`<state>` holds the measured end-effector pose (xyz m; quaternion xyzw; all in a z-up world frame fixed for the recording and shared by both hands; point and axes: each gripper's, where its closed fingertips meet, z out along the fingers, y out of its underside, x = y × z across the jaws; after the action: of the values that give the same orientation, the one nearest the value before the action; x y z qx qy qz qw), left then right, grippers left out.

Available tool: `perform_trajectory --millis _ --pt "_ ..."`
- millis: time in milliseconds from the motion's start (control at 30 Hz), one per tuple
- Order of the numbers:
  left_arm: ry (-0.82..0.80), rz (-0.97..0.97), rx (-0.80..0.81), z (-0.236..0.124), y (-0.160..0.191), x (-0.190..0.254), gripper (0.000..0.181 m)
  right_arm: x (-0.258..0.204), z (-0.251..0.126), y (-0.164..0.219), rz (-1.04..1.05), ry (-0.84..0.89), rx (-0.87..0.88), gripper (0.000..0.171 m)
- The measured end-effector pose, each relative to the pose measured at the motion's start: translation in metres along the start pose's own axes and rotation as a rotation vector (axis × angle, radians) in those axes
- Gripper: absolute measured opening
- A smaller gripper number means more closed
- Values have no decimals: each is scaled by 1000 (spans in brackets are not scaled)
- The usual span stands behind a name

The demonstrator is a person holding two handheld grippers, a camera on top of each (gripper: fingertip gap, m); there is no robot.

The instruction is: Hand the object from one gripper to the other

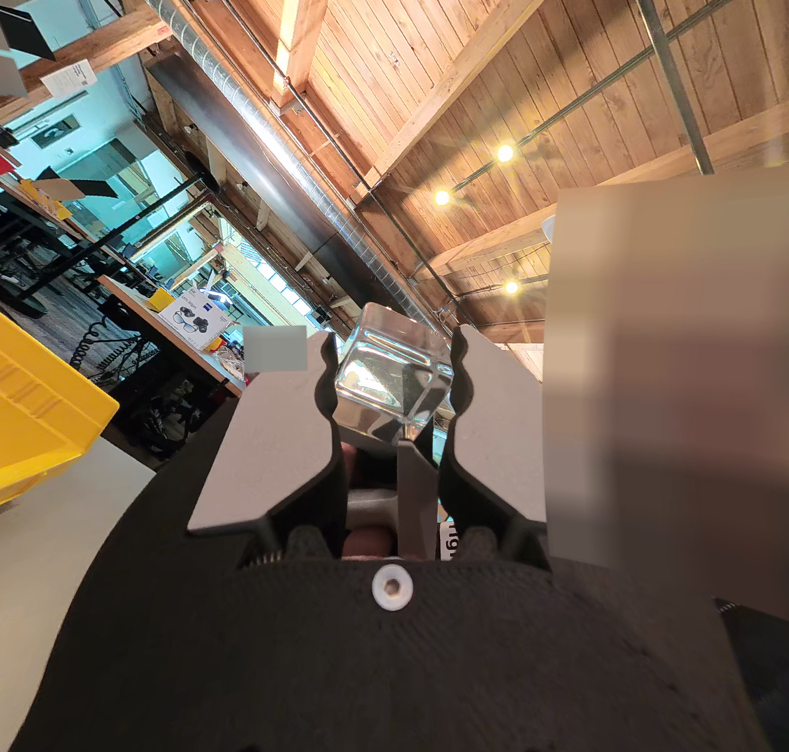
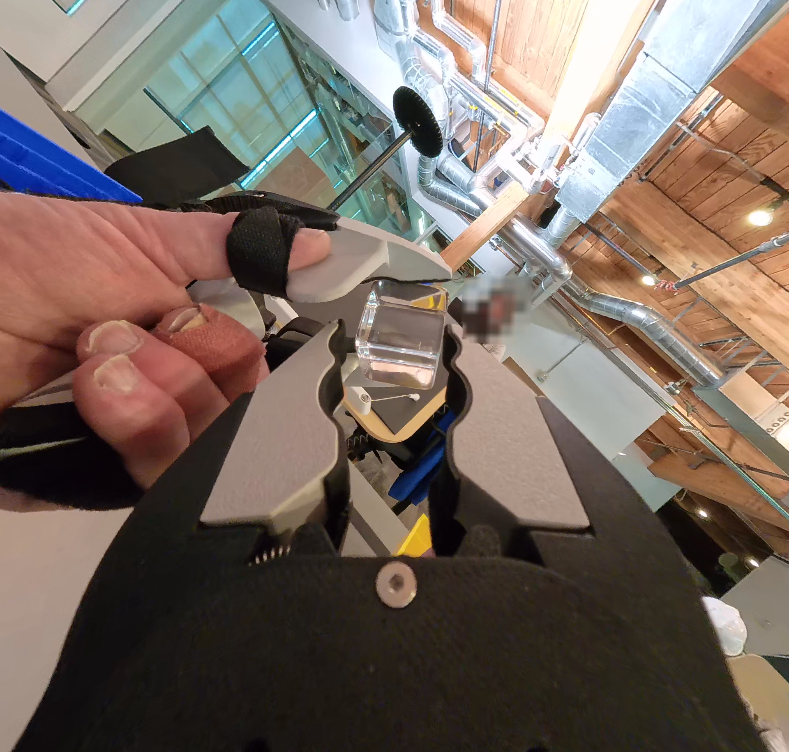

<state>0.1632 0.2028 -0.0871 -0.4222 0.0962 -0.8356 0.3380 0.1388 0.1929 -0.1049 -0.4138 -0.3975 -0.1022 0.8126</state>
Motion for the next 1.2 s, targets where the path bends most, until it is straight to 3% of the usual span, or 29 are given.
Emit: perform_trajectory --millis 367,767,933,1200 --pt "-42 67 -100 -6 0 -7 50 -7 -14 5 165 -149 20 50" --pt "-76 190 -484 -9 16 -16 50 4 -18 24 349 -568 -64 64" --pt "-67 266 -552 -9 20 -15 50 -2 -13 19 554 -703 -20 60" --pt "-39 353 -627 -9 29 -15 50 -6 -12 16 695 -793 28 45"
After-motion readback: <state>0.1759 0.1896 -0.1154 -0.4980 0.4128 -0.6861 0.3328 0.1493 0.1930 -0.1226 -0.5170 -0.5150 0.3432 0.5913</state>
